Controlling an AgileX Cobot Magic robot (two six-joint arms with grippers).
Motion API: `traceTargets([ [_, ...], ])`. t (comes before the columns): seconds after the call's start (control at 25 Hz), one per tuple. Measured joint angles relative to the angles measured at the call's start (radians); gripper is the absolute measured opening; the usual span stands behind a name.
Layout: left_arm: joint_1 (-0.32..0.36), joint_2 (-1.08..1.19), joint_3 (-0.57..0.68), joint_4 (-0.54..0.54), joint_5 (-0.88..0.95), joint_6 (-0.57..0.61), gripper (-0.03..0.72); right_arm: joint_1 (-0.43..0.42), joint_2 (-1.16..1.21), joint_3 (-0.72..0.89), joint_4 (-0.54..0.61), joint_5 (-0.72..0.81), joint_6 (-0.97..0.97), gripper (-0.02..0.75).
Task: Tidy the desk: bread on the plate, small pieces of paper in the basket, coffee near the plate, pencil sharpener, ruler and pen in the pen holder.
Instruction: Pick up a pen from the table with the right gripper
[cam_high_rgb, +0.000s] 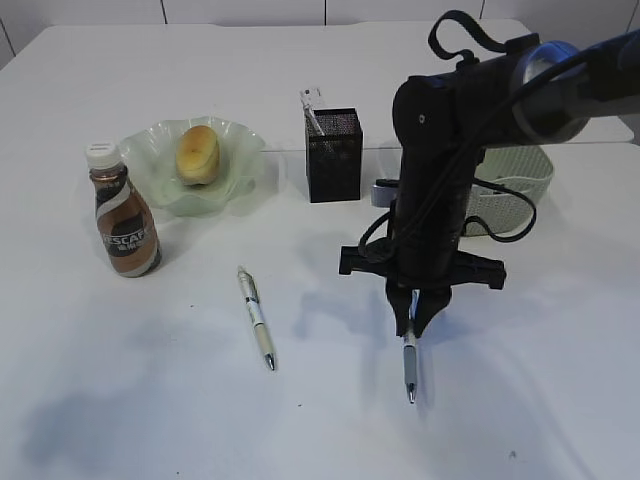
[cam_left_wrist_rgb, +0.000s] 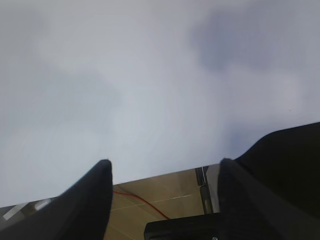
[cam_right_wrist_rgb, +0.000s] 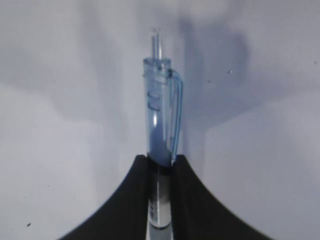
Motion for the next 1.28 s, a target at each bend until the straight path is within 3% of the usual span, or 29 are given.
traceTargets([
  [1.28,0.000,0.000,0.000,-0.005,0.000,0.000,0.466,0.002,0.010,-0.068,-0.079,-0.040,-0.099,0.086],
])
